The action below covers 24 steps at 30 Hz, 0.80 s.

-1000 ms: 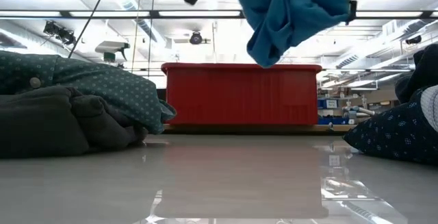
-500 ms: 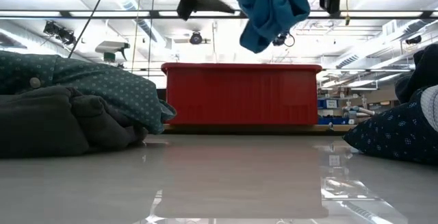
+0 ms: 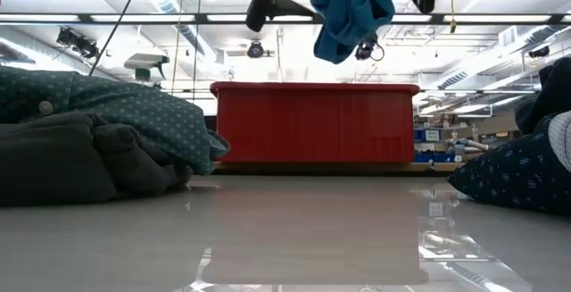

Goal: Fold Laundry from Bin
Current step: Fold the blue short on the table

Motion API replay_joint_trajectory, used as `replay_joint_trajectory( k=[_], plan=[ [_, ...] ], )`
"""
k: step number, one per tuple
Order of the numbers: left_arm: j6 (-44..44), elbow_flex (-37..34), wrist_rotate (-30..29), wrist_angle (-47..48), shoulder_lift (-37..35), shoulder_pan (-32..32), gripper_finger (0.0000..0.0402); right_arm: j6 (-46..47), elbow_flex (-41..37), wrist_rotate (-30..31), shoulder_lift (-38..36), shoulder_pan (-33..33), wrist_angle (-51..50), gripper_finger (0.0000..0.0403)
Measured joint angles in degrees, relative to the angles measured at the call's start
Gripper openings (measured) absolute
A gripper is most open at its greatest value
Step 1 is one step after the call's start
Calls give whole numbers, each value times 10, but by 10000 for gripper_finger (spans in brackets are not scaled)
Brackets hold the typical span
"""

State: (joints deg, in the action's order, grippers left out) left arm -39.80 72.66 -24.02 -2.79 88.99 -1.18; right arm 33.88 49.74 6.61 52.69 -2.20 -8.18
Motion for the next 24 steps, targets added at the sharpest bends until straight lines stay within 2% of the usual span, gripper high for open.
replay_joint_trajectory(
  k=[4,7,10,11,14,16,18,21,22,24],
  plan=[
    [4,0,1,-33,-1,-22,235,-13,1,0,9,0,1,21],
    [25,0,32,-43,-1,-37,143,-21,1,1,16,0,1,21],
    [57,0,95,-36,-1,-49,36,-22,1,13,16,-3,8,28],
    [70,0,114,-30,-1,-52,22,-22,1,17,14,-6,13,33],
    [93,10,168,29,-11,-65,13,5,1,31,0,-20,12,55],
    [108,31,230,98,-17,-78,9,21,1,26,-14,-34,-13,76],
    [126,58,316,180,-18,-89,7,24,1,-3,-27,-54,-55,99],
    [133,74,483,277,-8,-94,7,21,1,-64,-34,-85,-169,124],
    [132,74,520,293,-4,-89,7,21,1,-84,-32,-91,-207,128],
    [133,73,550,327,9,-69,7,26,0,-119,-24,-97,-261,133]
  ],
)
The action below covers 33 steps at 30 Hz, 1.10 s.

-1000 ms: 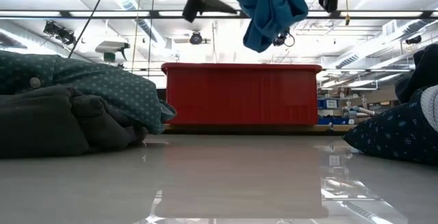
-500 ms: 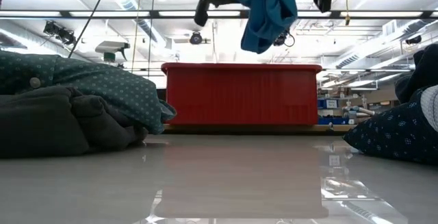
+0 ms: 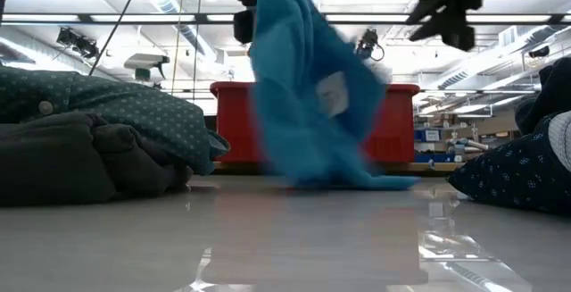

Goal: Fold Laundry from Bin
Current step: Fold the blue short on the table

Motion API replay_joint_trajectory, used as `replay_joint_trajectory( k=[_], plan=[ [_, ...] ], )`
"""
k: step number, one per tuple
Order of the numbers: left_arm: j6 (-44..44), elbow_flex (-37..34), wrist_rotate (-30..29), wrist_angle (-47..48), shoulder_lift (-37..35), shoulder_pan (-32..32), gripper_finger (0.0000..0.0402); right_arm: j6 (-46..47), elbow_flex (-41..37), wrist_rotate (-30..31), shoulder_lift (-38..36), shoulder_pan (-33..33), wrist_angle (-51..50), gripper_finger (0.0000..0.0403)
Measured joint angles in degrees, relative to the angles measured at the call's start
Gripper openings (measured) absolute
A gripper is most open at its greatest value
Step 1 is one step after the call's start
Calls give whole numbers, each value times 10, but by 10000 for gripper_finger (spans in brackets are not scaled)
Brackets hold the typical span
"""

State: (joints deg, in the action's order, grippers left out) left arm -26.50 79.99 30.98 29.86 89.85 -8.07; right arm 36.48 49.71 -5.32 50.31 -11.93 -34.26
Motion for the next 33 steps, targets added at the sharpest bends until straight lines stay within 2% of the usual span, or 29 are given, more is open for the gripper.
replay_joint_trajectory(
  k=[4,7,11,14,16,20,26,29,33],
  plan=[
    [10,1,15,14,18,27,7,22,0,-71,10,4,-47,135],
    [13,0,2,34,36,21,10,10,0,-49,22,16,-42,135],
    [3,0,2,36,45,6,13,-87,-4,-27,67,53,-1,145],
    [3,9,26,54,39,-5,14,-118,-33,-15,111,74,84,166],
    [8,29,46,86,31,-11,15,-103,-55,-20,144,77,171,185],
    [54,94,67,188,18,-20,15,-80,-93,-99,211,64,400,225],
    [96,185,70,322,18,-40,14,-133,-116,-63,291,44,478,283],
    [97,217,69,370,19,-49,14,-143,-119,-81,328,37,566,301],
    [95,238,69,393,18,-57,14,-169,-117,-79,366,34,702,306]
  ],
)
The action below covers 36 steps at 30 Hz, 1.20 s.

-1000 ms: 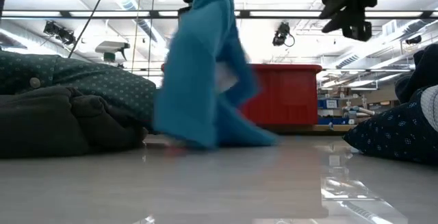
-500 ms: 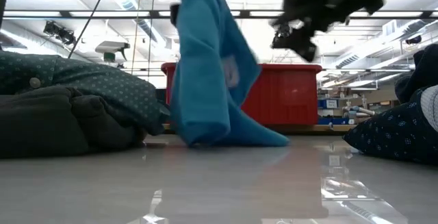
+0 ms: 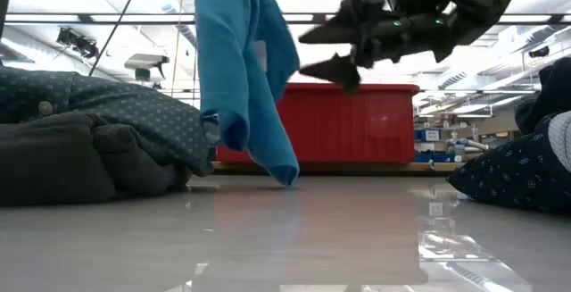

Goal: Fold Laundry from Bin
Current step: Fold the blue short on the table

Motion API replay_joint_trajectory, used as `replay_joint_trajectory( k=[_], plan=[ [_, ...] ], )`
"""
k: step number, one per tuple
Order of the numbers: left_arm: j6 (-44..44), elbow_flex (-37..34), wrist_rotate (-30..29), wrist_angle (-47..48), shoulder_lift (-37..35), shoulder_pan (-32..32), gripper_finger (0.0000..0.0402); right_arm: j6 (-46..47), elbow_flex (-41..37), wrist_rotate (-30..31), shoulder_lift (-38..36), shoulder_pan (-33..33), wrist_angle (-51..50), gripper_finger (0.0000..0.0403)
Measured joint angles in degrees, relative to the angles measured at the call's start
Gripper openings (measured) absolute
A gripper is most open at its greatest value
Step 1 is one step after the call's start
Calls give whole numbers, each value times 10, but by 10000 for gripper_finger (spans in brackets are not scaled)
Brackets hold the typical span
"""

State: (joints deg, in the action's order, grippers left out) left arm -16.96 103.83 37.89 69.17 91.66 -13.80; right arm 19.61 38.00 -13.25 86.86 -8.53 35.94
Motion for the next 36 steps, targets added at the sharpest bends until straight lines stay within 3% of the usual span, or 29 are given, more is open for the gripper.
replay_joint_trajectory(
  k=[5,8,19,25,27,29,33,36],
  plan=[
    [-2,9,-1,36,1,-3,14,-54,20,45,12,-7,29,294],
    [-2,9,1,52,1,-3,14,-75,21,42,12,-23,25,289],
    [9,9,53,58,1,-1,13,-89,35,-175,38,-74,27,291],
    [13,9,55,55,1,-6,13,-105,63,-179,64,-61,29,285],
    [12,9,54,56,1,-9,13,-82,75,-181,67,-60,30,263],
    [12,9,46,59,1,-12,13,-51,85,-182,67,-62,30,215],
    [7,9,-12,63,1,-19,13,4,99,-231,66,-77,19,48],
    [-13,8,-70,76,1,-31,13,91,99,-241,51,-95,-10,18]
  ],
)
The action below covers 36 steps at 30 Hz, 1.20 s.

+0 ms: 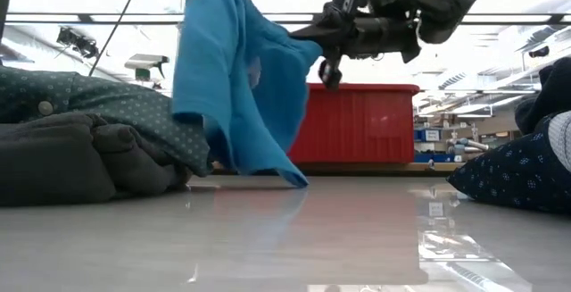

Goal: Fold Laundry from Bin
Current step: Fold the blue short on the table

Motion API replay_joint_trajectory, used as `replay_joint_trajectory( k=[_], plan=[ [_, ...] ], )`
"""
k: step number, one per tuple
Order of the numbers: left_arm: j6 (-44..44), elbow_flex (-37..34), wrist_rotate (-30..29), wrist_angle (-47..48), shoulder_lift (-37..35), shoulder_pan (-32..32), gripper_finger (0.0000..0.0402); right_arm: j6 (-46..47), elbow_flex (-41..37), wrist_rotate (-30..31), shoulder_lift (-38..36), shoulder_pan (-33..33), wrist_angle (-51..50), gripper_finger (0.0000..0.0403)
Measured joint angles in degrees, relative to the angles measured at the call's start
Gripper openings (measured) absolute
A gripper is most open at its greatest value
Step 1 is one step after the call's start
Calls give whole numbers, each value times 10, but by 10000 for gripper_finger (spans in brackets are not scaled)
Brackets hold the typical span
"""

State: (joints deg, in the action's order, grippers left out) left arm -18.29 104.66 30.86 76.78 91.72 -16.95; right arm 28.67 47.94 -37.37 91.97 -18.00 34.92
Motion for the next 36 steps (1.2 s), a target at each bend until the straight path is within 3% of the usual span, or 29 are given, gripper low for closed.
replay_joint_trajectory(
  k=[7,10,13,17,22,26,31,34,36],
  plan=[
    [-72,0,-155,6,0,-33,13,85,0,135,-124,-54,-167,5],
    [-110,0,-243,-49,6,-33,13,148,0,147,-166,-71,-180,4],
    [-111,0,-264,-145,23,-19,13,192,0,159,-191,-64,-191,3],
    [-90,-1,-240,-216,46,-3,14,191,0,175,-219,-49,-251,2],
    [-34,-1,-223,-191,60,-12,14,127,0,204,-269,-64,-402,2],
    [-16,-1,-108,-149,60,-26,14,118,0,105,-314,-85,-487,2],
    [-19,4,65,-145,54,-1,14,177,0,-9,-382,-70,-492,0],
    [-20,13,69,-164,54,26,14,223,0,-14,-421,-56,-488,0],
    [-26,14,18,-185,54,43,14,222,0,-24,-430,-53,-503,0]
  ],
)
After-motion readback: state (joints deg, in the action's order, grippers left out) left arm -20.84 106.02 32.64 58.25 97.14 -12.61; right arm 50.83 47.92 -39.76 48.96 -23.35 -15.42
